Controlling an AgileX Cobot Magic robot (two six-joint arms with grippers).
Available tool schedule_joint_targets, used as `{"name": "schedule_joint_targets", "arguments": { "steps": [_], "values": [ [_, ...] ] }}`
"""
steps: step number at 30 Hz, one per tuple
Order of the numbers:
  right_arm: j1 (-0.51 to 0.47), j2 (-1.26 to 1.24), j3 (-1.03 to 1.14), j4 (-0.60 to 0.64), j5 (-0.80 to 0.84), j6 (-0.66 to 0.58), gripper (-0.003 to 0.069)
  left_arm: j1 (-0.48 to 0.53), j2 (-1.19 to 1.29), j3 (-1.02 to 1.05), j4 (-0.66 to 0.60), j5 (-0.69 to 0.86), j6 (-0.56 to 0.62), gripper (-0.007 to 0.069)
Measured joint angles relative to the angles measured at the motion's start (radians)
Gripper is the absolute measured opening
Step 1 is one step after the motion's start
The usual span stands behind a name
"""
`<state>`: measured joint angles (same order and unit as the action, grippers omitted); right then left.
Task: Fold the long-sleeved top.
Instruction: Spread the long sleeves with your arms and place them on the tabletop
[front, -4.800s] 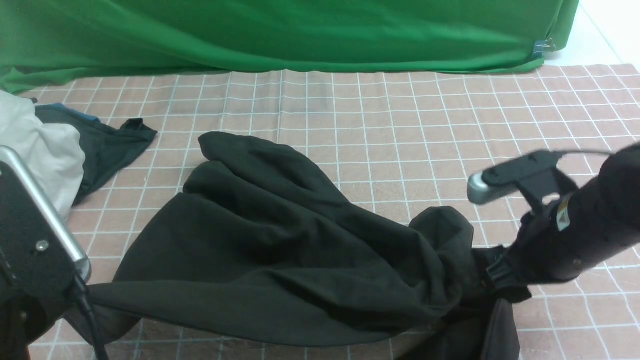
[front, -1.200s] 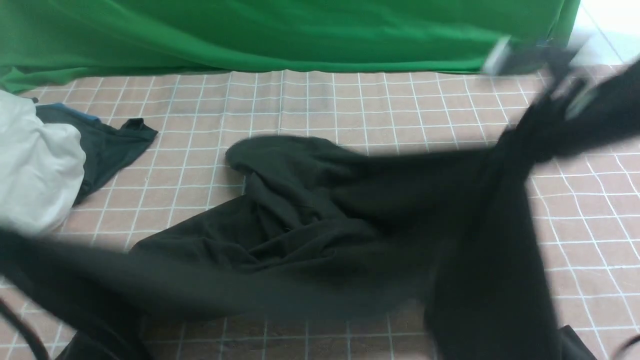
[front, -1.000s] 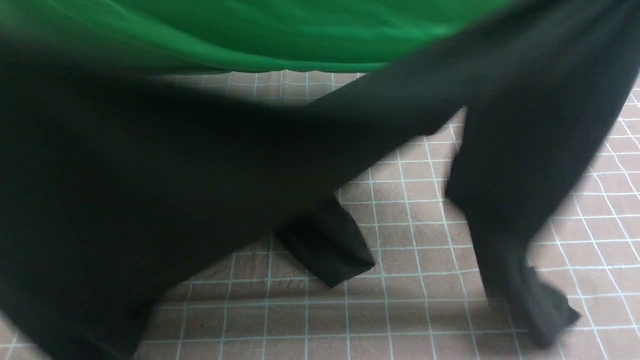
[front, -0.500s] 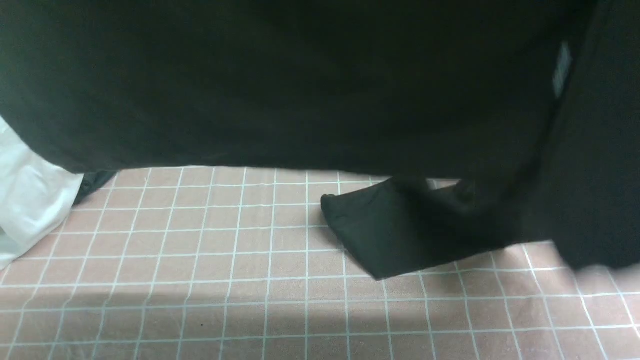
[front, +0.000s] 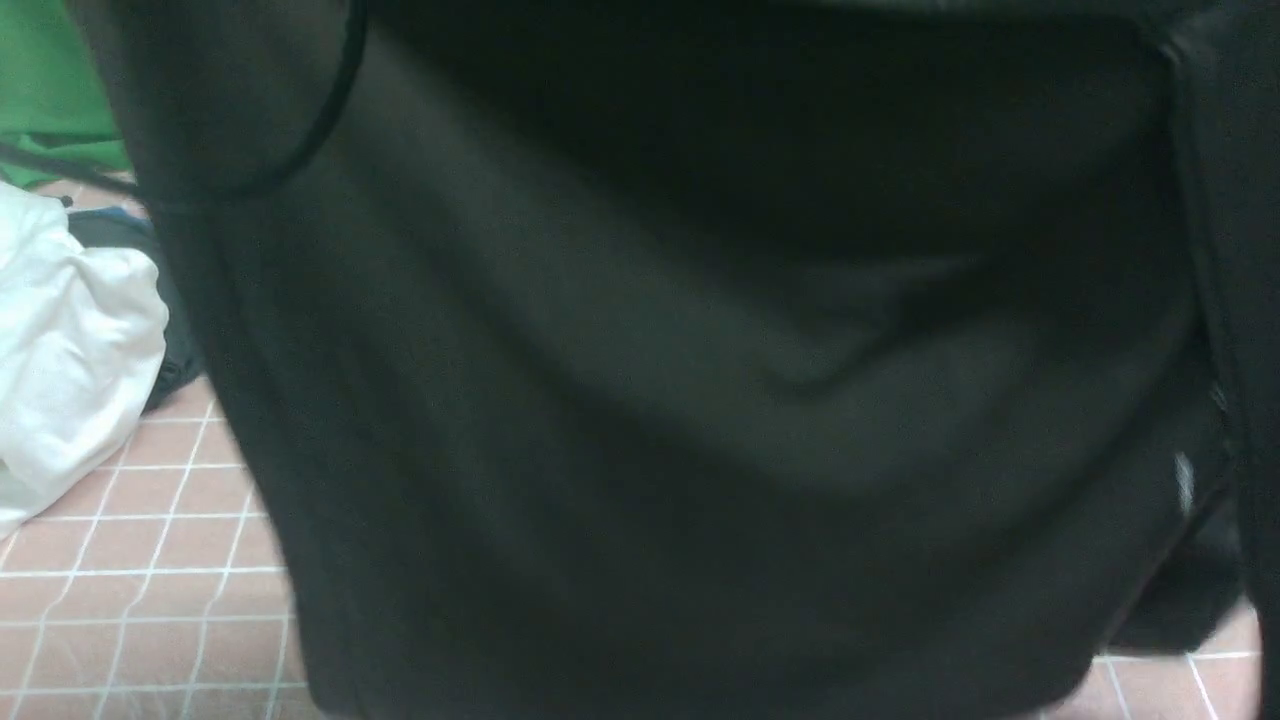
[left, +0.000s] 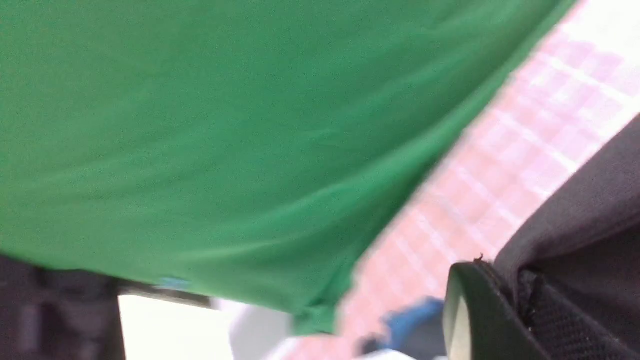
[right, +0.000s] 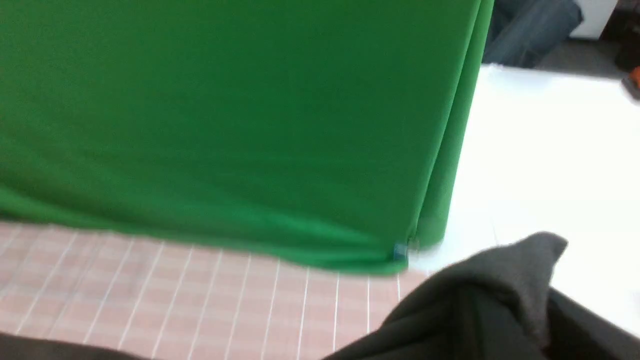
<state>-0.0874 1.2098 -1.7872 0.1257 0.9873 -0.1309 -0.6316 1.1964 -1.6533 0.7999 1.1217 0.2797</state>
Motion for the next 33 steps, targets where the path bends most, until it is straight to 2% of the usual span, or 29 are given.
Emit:
{"name": "schedule_joint_targets", "arguments": {
  "steps": [3,6,8,12,15,22,27,33],
  "values": [
    [0.000,0.000,-0.014,0.005,-0.110,-0.006,0.0074,0.005,0.000,-0.086,0.072,-0.055,-0.024,0.0048],
    [0.000,-0.001,-0.058,0.006,-0.162,-0.021,0.0074,0.005,0.000,-0.183,0.085,-0.076,-0.028,0.0048],
    [0.000,-0.006,-0.127,0.010,-0.191,-0.029,0.0074,0.005,0.000,-0.318,0.087,-0.092,-0.027,0.0048],
    [0.000,-0.021,-0.285,0.022,-0.192,-0.050,0.0074,0.005,-0.003,-0.526,0.074,-0.135,-0.013,0.0048],
    [0.000,-0.046,-0.426,0.039,-0.176,-0.058,0.0074,0.005,-0.027,-0.653,0.006,-0.164,0.034,0.0048],
    [0.000,-0.104,-0.658,0.096,-0.134,-0.107,0.0074,0.005,-0.114,-0.692,-0.123,-0.189,0.179,0.0048],
    [0.000,-0.112,-0.769,0.108,-0.150,-0.129,0.0074,0.005,-0.129,-0.692,-0.119,-0.259,0.223,0.0048],
    [0.000,-0.069,-0.784,0.098,-0.155,-0.123,0.0074,-0.004,-0.085,-0.692,-0.086,-0.308,0.256,0.0048]
  ]
}}
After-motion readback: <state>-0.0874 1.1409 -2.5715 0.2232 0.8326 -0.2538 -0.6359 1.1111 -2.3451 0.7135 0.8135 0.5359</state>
